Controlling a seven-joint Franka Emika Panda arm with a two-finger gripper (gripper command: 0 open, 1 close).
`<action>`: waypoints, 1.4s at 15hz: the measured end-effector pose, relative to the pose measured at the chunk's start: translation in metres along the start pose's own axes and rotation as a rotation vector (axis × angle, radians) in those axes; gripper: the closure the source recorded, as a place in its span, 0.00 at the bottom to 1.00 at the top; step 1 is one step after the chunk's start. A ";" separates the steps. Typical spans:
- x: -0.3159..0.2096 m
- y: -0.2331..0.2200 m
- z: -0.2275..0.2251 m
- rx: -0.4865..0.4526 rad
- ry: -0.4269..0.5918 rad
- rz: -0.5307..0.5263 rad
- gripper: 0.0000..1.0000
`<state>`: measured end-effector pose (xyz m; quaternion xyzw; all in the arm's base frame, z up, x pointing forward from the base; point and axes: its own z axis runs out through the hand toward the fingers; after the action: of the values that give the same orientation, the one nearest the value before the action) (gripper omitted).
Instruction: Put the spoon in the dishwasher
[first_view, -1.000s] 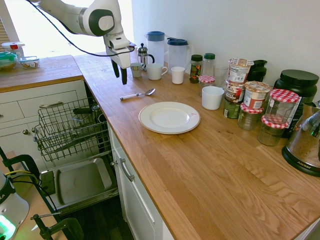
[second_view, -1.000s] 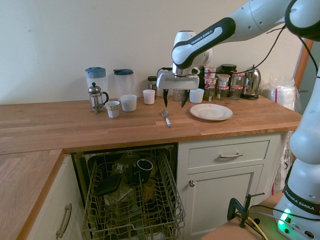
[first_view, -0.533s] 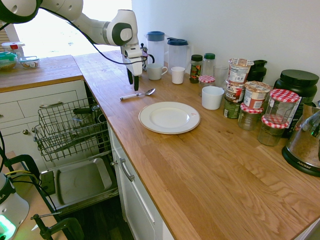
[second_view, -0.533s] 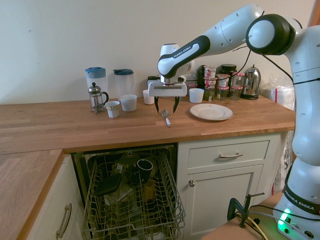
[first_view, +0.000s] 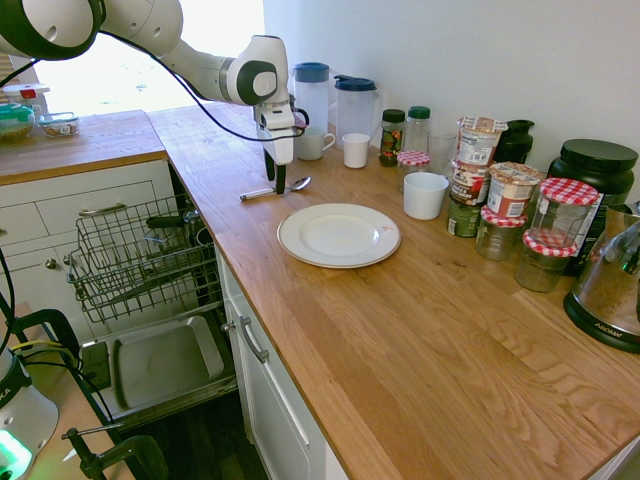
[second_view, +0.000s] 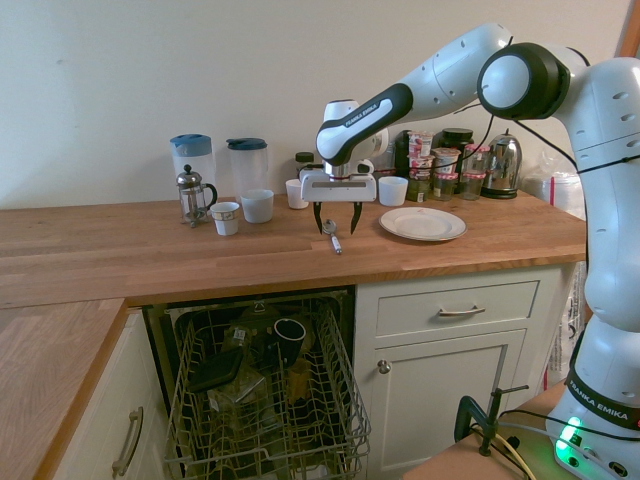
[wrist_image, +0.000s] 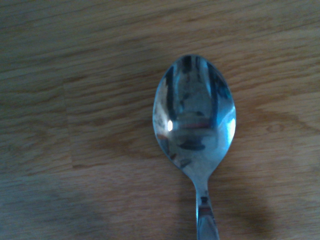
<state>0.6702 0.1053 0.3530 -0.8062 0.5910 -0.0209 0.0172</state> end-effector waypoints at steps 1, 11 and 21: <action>0.001 0.000 0.001 -0.001 -0.003 0.000 0.00; 0.003 -0.004 0.013 -0.008 -0.020 -0.009 1.00; 0.002 -0.011 0.016 -0.003 -0.029 -0.015 1.00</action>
<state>0.6823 0.1063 0.3377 -0.8110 0.5845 -0.0087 0.0245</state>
